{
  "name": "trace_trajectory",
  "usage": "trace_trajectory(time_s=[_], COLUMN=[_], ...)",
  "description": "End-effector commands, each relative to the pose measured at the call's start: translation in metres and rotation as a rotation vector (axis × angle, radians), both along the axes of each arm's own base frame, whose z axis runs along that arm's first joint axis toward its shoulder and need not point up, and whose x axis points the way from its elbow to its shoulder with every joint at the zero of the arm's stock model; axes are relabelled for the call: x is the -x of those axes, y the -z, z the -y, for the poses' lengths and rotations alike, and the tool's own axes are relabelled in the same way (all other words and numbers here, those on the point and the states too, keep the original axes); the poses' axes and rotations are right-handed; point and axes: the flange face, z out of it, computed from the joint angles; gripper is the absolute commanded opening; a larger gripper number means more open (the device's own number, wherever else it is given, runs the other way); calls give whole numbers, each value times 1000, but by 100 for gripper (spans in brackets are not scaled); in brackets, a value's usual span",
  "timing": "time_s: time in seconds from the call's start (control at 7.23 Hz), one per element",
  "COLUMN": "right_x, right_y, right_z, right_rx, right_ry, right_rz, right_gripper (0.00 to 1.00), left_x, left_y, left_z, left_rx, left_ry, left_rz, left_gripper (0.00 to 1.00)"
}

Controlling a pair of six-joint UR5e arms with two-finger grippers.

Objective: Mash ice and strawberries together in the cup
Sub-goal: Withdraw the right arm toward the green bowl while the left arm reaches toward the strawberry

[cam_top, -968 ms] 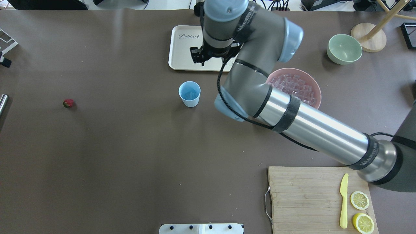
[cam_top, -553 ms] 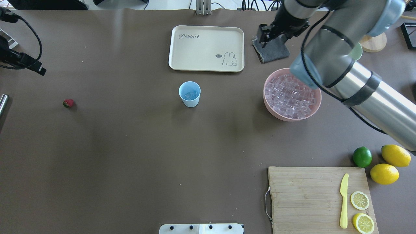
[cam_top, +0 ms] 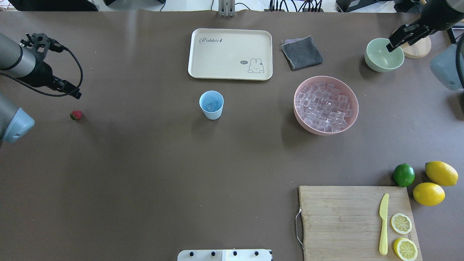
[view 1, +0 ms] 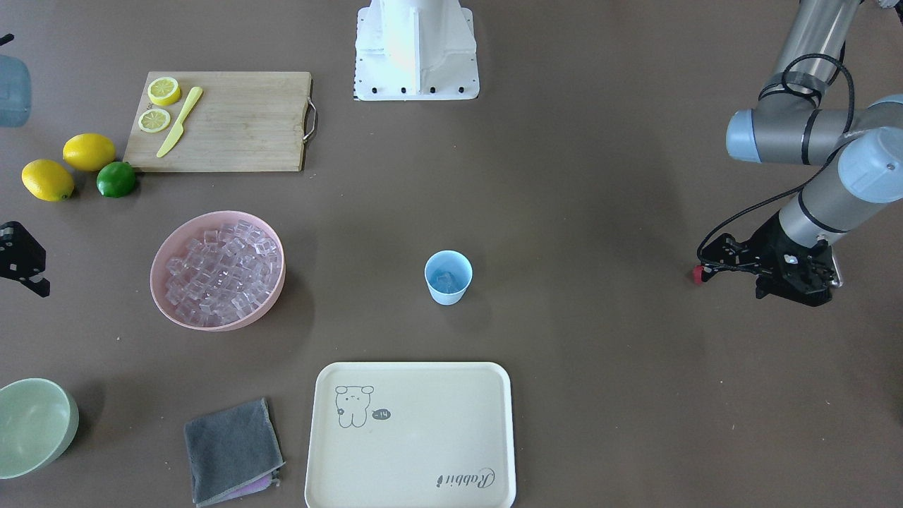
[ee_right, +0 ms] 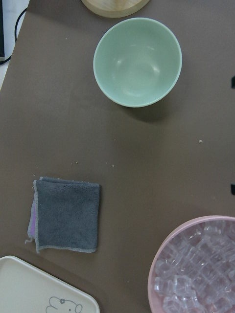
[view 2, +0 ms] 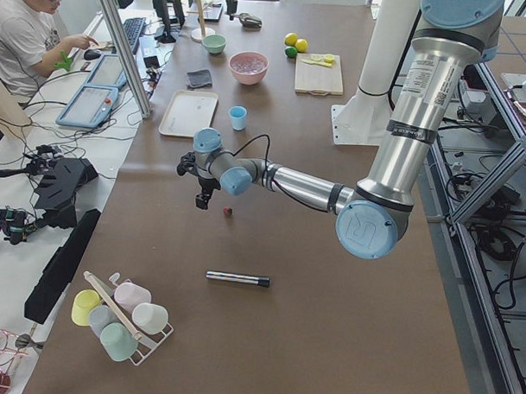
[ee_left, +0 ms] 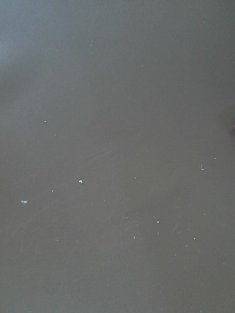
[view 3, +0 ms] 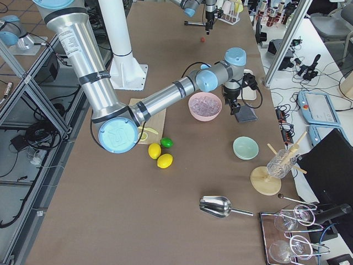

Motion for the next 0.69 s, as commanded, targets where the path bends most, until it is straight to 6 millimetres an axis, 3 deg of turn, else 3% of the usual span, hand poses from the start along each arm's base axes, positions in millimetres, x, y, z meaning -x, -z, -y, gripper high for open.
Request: trace_trajectory(time_s=[0.0,0.14,0.28,0.41,0.55], right_x=[-51,-53,-53,-54,-53], right_y=[-30,-34,-32,-35,-35], right_z=[-28,-40,-40,-39,-39], right_rx=[-20,-19,-22,-21,-23], right_ry=[3,3,4,-1,-1], right_rz=[2,1,1,-12,-11], right_gripper=[72,71,71,72,71], left_x=[-14,-13,-21,-36,-37], left_y=[-17,-30,-30,-28,-23], left_z=[-14,-24,-28,-35,-35], left_rx=[-2,16,31,29,38], left_ry=[-9,0,0,-21,-8], left_rz=[-7,-11,-16,-15,-23], left_gripper=[97,97,88,86,82])
